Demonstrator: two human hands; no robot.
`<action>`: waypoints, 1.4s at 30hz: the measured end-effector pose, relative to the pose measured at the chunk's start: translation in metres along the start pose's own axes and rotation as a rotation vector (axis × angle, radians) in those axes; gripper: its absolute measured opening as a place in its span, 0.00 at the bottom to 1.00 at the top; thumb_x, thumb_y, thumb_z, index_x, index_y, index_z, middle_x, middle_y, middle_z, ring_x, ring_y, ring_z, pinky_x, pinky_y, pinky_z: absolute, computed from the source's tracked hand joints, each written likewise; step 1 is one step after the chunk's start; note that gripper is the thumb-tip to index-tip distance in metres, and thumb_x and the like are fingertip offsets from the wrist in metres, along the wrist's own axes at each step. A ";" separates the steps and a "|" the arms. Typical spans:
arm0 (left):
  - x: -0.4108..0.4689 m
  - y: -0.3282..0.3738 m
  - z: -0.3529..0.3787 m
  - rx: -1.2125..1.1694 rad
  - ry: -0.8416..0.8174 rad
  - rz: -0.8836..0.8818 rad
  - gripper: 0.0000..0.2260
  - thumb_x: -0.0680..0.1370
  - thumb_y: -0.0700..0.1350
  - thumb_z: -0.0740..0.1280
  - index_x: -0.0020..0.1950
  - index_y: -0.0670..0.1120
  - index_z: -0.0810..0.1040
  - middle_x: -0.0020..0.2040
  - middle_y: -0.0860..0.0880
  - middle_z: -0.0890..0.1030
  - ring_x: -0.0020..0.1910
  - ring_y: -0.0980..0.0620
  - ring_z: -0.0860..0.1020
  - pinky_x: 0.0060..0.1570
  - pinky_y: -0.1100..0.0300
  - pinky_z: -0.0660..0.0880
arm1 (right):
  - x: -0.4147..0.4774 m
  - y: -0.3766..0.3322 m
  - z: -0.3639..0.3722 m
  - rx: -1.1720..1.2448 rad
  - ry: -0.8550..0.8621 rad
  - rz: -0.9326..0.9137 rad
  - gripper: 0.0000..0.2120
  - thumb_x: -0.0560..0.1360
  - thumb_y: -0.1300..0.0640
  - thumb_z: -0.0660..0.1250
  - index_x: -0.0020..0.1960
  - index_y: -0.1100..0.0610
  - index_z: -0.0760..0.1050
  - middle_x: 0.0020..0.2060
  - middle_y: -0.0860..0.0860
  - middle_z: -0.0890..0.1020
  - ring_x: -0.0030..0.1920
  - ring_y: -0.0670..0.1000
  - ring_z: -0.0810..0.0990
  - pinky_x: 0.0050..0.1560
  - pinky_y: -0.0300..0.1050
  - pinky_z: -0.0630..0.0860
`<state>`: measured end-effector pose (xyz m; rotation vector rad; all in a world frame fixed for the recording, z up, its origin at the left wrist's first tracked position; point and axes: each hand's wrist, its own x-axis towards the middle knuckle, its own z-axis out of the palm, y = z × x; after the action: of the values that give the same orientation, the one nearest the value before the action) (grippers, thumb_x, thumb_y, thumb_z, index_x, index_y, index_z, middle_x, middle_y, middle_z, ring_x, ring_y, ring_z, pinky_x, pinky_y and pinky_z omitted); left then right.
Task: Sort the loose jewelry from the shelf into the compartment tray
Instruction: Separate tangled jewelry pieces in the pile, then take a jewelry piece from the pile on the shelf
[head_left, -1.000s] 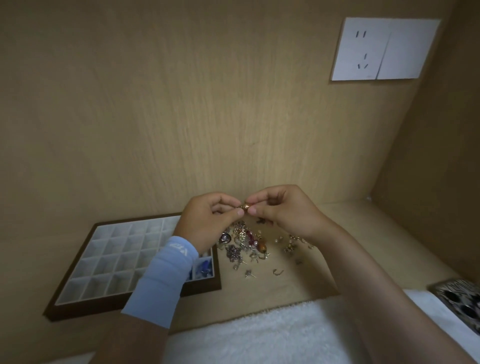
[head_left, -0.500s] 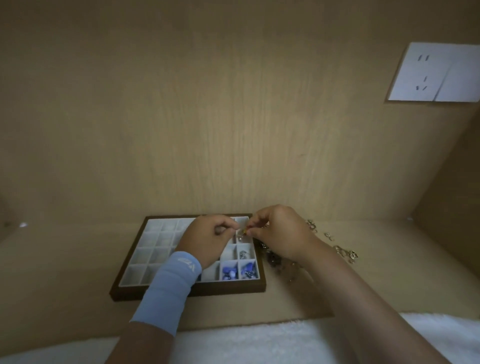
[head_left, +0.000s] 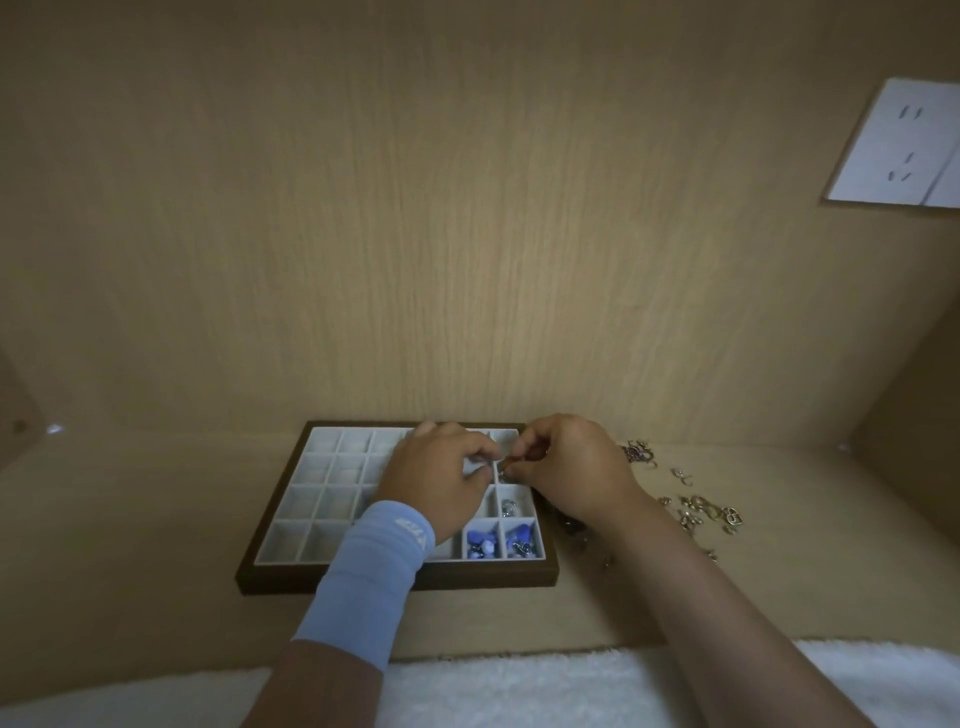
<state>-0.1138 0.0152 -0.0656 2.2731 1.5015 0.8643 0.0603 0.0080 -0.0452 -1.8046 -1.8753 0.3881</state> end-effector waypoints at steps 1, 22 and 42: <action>0.000 0.001 0.000 0.012 -0.002 0.011 0.10 0.77 0.48 0.67 0.55 0.59 0.81 0.53 0.59 0.79 0.57 0.55 0.71 0.61 0.54 0.71 | 0.000 0.001 0.000 -0.010 -0.006 -0.005 0.04 0.70 0.48 0.76 0.40 0.45 0.82 0.35 0.40 0.81 0.39 0.41 0.80 0.37 0.41 0.76; -0.001 0.017 0.002 0.230 -0.028 0.065 0.11 0.79 0.53 0.61 0.60 0.60 0.78 0.59 0.58 0.72 0.62 0.54 0.66 0.65 0.54 0.66 | -0.025 0.046 -0.085 0.122 -0.089 0.041 0.06 0.78 0.57 0.69 0.47 0.49 0.84 0.39 0.41 0.84 0.38 0.35 0.80 0.37 0.27 0.71; -0.008 0.063 0.027 -0.035 -0.070 0.212 0.10 0.78 0.47 0.66 0.58 0.57 0.80 0.48 0.62 0.77 0.52 0.58 0.72 0.57 0.59 0.71 | -0.047 0.064 -0.075 -0.170 -0.133 0.162 0.09 0.66 0.47 0.77 0.45 0.46 0.83 0.42 0.41 0.84 0.45 0.44 0.81 0.47 0.41 0.78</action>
<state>-0.0536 -0.0156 -0.0554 2.4413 1.2230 0.8485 0.1545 -0.0440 -0.0244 -2.0992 -1.9057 0.4265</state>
